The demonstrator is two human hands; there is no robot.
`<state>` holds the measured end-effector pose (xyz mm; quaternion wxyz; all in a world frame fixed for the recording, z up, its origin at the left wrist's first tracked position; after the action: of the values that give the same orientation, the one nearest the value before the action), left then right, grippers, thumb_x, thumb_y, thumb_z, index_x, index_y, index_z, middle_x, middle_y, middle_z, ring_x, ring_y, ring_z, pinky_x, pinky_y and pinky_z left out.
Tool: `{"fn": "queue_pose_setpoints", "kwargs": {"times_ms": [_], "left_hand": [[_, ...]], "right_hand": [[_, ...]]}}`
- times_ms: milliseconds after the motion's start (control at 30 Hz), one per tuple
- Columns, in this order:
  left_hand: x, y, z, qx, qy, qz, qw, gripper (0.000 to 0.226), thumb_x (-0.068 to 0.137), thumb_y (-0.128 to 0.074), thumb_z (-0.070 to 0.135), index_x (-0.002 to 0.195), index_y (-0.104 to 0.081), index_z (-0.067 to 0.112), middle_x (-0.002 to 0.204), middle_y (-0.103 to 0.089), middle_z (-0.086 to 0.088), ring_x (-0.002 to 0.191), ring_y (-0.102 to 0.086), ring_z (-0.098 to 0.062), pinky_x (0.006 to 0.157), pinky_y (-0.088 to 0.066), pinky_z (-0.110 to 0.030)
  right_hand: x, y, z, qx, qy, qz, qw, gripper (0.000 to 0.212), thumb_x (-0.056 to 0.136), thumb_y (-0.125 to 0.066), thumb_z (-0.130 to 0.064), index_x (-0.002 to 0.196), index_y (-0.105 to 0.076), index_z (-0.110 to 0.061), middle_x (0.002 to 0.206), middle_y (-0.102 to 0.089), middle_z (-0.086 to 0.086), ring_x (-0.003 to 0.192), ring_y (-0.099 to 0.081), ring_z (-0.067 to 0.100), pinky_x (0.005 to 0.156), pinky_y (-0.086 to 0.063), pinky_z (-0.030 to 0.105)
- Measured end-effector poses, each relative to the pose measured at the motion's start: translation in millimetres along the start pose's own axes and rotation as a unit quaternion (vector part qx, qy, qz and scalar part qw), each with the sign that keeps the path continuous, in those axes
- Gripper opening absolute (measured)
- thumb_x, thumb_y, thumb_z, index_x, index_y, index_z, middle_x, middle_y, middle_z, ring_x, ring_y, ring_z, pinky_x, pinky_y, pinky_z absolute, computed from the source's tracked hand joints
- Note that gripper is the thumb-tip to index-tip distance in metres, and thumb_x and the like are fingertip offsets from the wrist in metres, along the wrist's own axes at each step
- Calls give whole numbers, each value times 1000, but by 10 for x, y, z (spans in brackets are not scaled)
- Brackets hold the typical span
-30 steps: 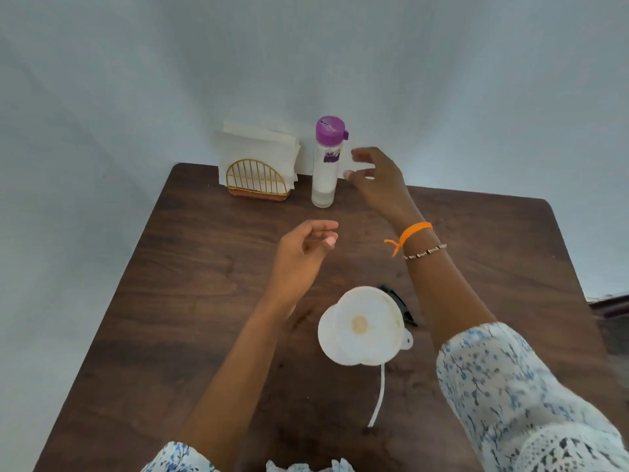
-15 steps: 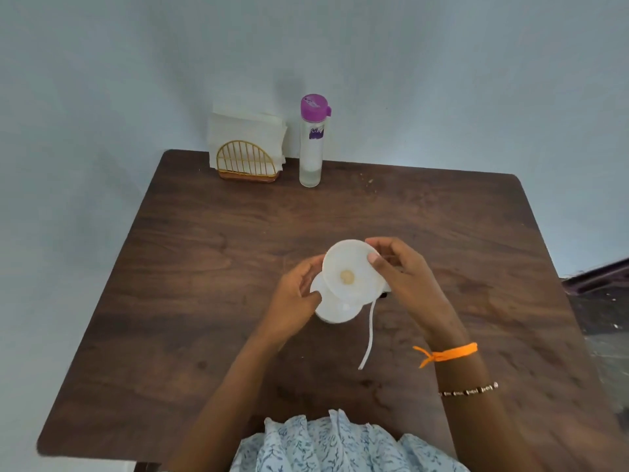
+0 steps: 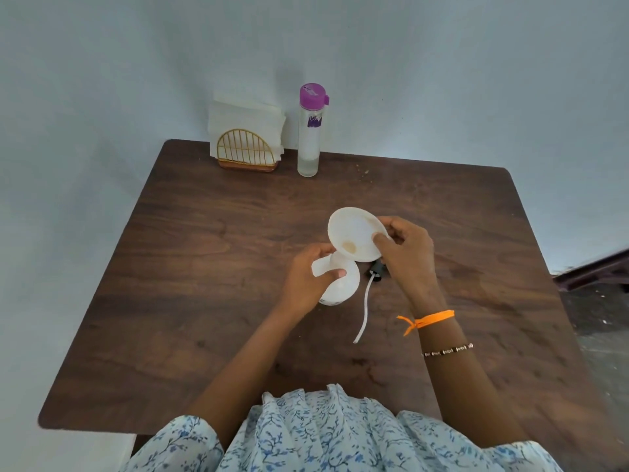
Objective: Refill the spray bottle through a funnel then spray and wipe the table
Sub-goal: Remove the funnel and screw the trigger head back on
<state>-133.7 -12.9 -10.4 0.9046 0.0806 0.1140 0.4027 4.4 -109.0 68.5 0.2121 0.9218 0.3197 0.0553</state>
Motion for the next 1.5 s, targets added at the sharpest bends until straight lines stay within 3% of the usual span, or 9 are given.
{"fn": "queue_pose_setpoints", "kwargs": {"times_ms": [167, 400, 567, 800, 933, 1033, 1167, 1367, 1500], "left_hand": [[-1, 25, 39, 7, -9, 15, 1000, 38, 75, -74, 18, 87, -54, 48, 95, -57, 28, 94, -55, 1, 74, -40, -13], [12, 26, 24, 20, -14, 18, 1000, 33, 75, -75, 19, 94, -57, 41, 98, -59, 24, 96, -56, -2, 76, -41, -15], [11, 29, 23, 29, -13, 16, 999, 34, 75, -75, 20, 91, -57, 44, 94, -57, 29, 93, -55, 1, 73, -41, -13], [27, 12, -15, 24, 0, 11, 1000, 33, 75, -75, 21, 98, -59, 38, 102, -59, 19, 99, -55, -6, 77, -42, -18], [31, 13, -28, 22, 8, 13, 1000, 34, 75, -75, 21, 98, -57, 38, 101, -57, 21, 98, -54, -4, 75, -40, -16], [36, 3, -35, 22, 8, 11, 1000, 34, 75, -75, 21, 98, -58, 39, 102, -58, 20, 100, -54, -7, 79, -43, -20], [37, 4, -23, 20, 2, 8, 1000, 33, 75, -75, 21, 98, -58, 38, 107, -61, 15, 105, -55, -10, 86, -46, -28], [29, 18, -9, 25, 1, 13, 1000, 35, 74, -75, 22, 84, -55, 50, 94, -55, 31, 95, -54, 0, 75, -41, -17], [22, 25, 8, 31, -4, 20, 999, 37, 74, -76, 25, 81, -54, 53, 92, -54, 34, 92, -54, 4, 72, -40, -14]], "right_hand": [[17, 61, -3, 28, -2, 14, 1000, 25, 83, -55, -4, 93, -70, -21, 84, -67, -10, 80, -63, 7, 63, -53, 24], [19, 113, 20, 128, -19, 19, 991, 28, 85, -56, -4, 89, -69, -29, 84, -68, -13, 79, -62, 5, 57, -50, 18], [39, 92, 53, 62, -8, 20, 998, 24, 86, -54, -3, 92, -68, -23, 86, -67, -11, 83, -61, 8, 69, -54, 31], [36, 58, 142, 114, -26, -16, 993, 25, 87, -55, -2, 92, -68, -23, 83, -67, -9, 77, -60, 9, 53, -49, 14], [21, 5, 210, 169, -61, -31, 983, 25, 88, -53, 0, 96, -68, -19, 91, -68, 5, 81, -59, 18, 67, -48, 30], [35, 64, 152, 111, -23, -13, 994, 25, 87, -54, -1, 93, -68, -21, 85, -68, -3, 79, -60, 14, 60, -49, 21], [28, 45, 161, 112, -26, -17, 993, 23, 87, -55, -1, 94, -68, -20, 87, -69, -2, 79, -61, 12, 62, -51, 23], [17, 53, 138, 86, -4, -7, 996, 23, 87, -56, -1, 95, -68, -18, 86, -68, -6, 79, -62, 7, 60, -51, 15], [1, 52, 116, 51, 12, -1, 999, 22, 86, -56, -1, 96, -69, -16, 88, -68, -4, 81, -61, 9, 66, -52, 21]]}}
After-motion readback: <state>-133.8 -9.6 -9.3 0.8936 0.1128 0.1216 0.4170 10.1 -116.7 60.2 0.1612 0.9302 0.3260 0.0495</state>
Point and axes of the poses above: each hand's wrist, its own x-axis towards the middle knuckle, its own y-axis out of the back of the hand, z = x × y, the point moved 9 cm from there along x, towards the middle knuckle
